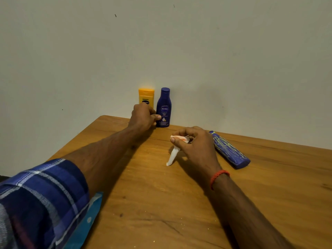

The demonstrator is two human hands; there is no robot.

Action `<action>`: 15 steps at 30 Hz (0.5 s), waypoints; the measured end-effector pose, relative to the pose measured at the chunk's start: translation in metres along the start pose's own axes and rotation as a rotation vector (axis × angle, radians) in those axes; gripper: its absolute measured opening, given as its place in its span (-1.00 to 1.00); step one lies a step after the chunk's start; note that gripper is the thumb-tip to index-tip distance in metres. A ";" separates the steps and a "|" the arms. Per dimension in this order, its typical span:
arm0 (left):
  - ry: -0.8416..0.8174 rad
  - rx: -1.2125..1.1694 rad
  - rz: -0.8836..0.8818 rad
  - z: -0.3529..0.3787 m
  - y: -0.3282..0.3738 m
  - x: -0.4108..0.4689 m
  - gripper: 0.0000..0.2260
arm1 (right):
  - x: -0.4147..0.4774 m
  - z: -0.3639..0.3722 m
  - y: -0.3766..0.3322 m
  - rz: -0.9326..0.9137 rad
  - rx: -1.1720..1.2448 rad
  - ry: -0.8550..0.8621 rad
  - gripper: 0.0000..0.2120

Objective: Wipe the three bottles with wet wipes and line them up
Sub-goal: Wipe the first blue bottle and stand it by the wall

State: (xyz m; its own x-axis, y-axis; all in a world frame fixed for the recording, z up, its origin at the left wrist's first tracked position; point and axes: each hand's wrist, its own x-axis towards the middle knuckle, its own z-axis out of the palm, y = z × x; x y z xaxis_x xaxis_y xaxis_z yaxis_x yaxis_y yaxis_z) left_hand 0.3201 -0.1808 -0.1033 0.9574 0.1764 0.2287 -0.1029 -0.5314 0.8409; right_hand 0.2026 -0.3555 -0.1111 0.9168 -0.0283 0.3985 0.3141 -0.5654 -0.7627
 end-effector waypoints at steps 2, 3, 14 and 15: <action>0.030 0.015 -0.001 0.000 -0.001 0.002 -0.83 | 0.001 0.000 0.000 -0.006 -0.004 -0.009 -0.84; 0.048 0.035 0.001 0.000 -0.001 0.002 -0.86 | 0.001 0.000 0.000 -0.005 0.000 -0.009 -0.84; 0.071 0.215 0.169 0.002 0.003 -0.009 -0.81 | 0.005 -0.011 0.003 0.014 0.080 0.020 -0.83; 0.044 0.205 0.209 0.003 0.007 -0.014 -0.82 | 0.007 -0.016 0.002 0.019 0.108 0.028 -0.84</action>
State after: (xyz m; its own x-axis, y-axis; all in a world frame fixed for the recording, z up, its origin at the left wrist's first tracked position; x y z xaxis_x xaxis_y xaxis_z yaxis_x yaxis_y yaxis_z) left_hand 0.3067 -0.1898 -0.1023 0.9082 0.0789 0.4110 -0.2356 -0.7152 0.6580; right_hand 0.2053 -0.3701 -0.1019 0.9161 -0.0617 0.3961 0.3228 -0.4725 -0.8201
